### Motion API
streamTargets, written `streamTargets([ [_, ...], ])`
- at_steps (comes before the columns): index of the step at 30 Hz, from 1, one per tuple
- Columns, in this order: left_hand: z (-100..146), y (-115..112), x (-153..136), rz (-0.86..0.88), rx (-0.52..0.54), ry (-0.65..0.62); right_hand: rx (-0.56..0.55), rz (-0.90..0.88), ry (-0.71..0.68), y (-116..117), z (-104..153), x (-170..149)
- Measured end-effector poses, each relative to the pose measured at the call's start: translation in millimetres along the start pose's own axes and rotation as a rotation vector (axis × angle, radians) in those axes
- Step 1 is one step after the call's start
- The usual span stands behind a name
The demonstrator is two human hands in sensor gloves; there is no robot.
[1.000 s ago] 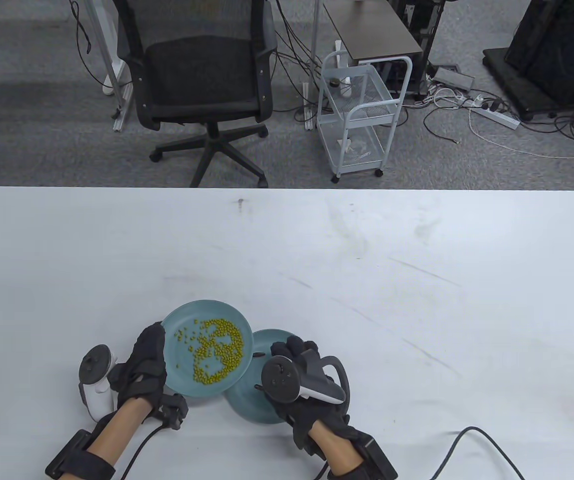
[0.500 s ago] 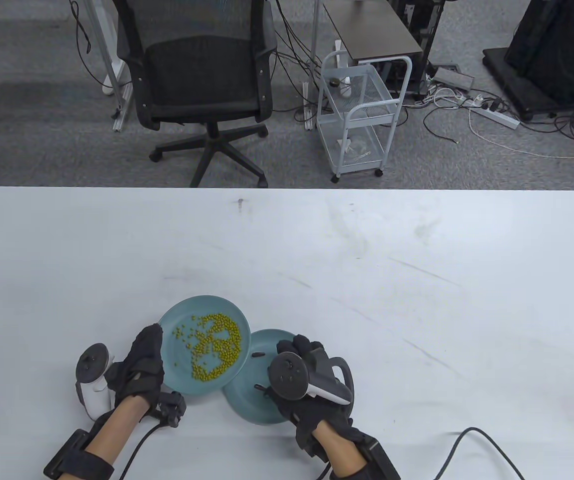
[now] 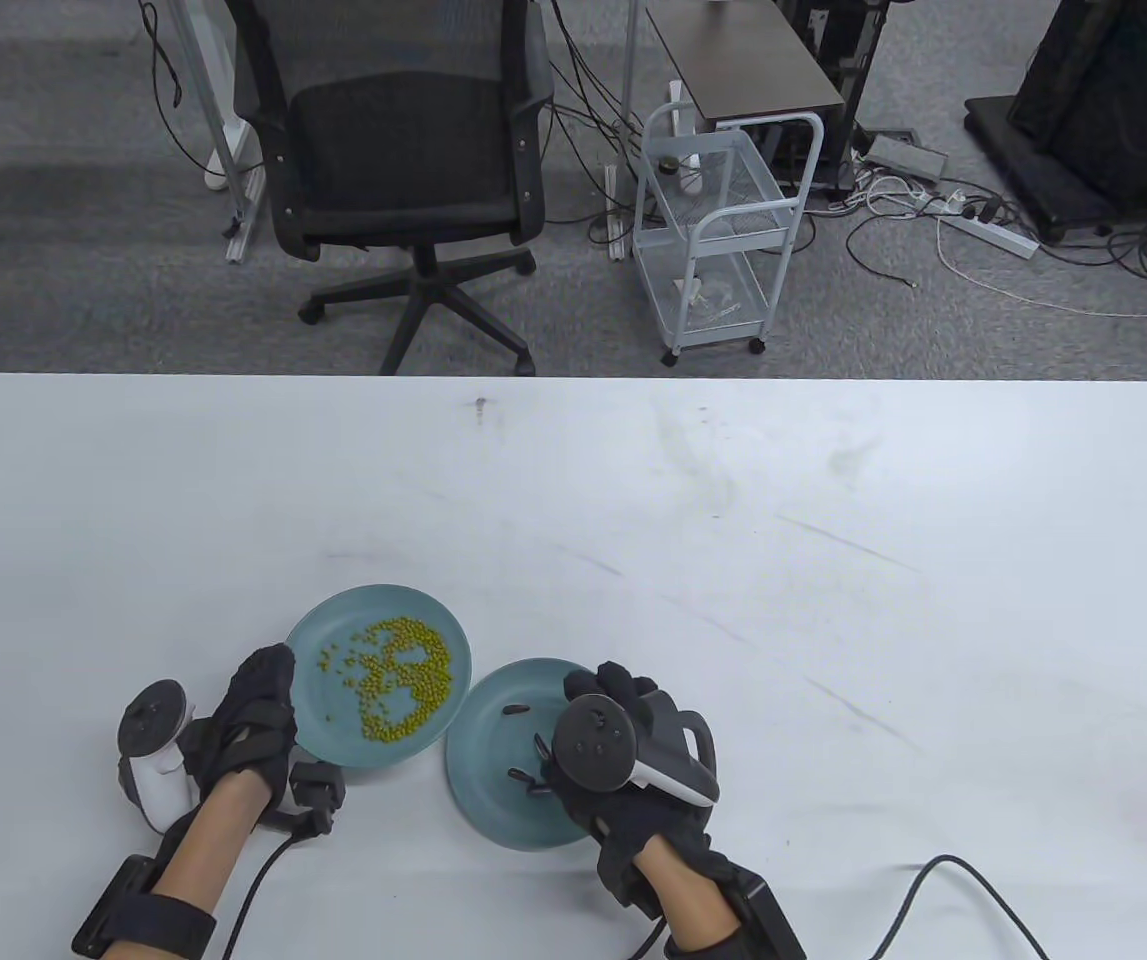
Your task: Pick sunflower seeds with hand pinch into plate
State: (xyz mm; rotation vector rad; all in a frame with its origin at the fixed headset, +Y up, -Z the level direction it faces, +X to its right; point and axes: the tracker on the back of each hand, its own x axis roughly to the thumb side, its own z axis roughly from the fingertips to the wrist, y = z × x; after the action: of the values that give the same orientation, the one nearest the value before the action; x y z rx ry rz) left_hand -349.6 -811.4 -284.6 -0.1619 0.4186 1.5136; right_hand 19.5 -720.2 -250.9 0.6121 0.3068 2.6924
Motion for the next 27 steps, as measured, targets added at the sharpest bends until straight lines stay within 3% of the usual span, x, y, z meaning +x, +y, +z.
streamTargets([
  [6, -6, 26, -2, -0.022, 0.098, 0.040, 0.003, -0.011, 0.002, 0, 0, -1],
  [11, -9, 44, -12, 0.089, 0.143, 0.103, -0.001, -0.021, 0.005, 0, 0, -2],
  [19, -11, 51, -14, 0.123, 0.133, 0.136, 0.014, -0.026, 0.022, -2, 1, -8],
  [27, -11, 57, -12, 0.105, 0.154, 0.129, -0.055, -0.079, 0.069, -21, 10, -36],
])
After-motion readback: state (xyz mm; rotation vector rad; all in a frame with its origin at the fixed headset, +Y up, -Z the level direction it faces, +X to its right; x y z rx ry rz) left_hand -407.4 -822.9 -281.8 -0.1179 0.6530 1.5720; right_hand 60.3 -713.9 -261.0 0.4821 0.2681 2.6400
